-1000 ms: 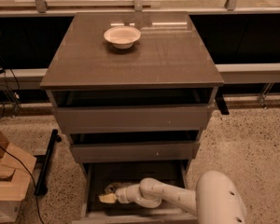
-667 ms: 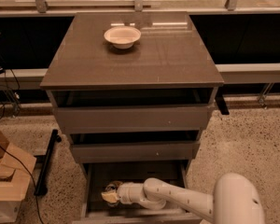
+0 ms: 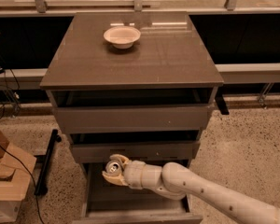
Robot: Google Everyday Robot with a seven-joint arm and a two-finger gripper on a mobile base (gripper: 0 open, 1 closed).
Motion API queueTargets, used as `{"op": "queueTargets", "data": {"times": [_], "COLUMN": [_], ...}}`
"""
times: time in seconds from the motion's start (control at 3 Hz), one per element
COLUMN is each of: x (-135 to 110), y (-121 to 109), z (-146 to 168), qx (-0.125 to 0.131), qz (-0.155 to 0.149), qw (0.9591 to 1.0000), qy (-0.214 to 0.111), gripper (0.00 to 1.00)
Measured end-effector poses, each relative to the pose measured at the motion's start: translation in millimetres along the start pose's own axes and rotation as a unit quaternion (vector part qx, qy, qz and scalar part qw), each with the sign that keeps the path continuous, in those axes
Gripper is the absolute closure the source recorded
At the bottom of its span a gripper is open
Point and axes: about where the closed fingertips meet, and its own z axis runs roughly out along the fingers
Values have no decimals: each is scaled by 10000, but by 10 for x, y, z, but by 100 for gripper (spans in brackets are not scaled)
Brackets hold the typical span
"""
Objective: Pick 7up can from bottom drawer and place on counter
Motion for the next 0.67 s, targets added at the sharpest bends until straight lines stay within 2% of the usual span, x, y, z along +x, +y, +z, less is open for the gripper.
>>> {"op": "queueTargets", "data": {"times": [0.33, 0.67], "x": [-871, -1544], "y": [418, 712], "z": [-568, -971], "qx": [-416, -612], "qz": [-393, -797], "qw": [9980, 9945], "qy": [-271, -305], "gripper": [100, 100]}}
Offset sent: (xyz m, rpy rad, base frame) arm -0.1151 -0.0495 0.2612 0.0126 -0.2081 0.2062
